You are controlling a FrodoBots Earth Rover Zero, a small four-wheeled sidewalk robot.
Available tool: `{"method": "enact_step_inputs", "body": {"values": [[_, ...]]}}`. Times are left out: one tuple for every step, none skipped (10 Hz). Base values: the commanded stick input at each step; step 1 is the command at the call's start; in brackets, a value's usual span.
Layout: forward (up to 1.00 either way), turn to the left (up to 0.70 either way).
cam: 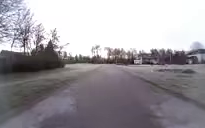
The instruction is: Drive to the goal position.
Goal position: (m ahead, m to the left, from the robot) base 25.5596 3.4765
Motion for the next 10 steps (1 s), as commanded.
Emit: {"method": "enact_step_inputs", "body": {"values": [[1.00, 0.00], [1.00, 0.00], [1.00, 0.00], [1.00, 0.00], [1.00, 0.00], [1.00, 0.00], [1.00, 0.00], [1.00, 0.00], [1.00, 0.00], [1.00, 0.00]]}}
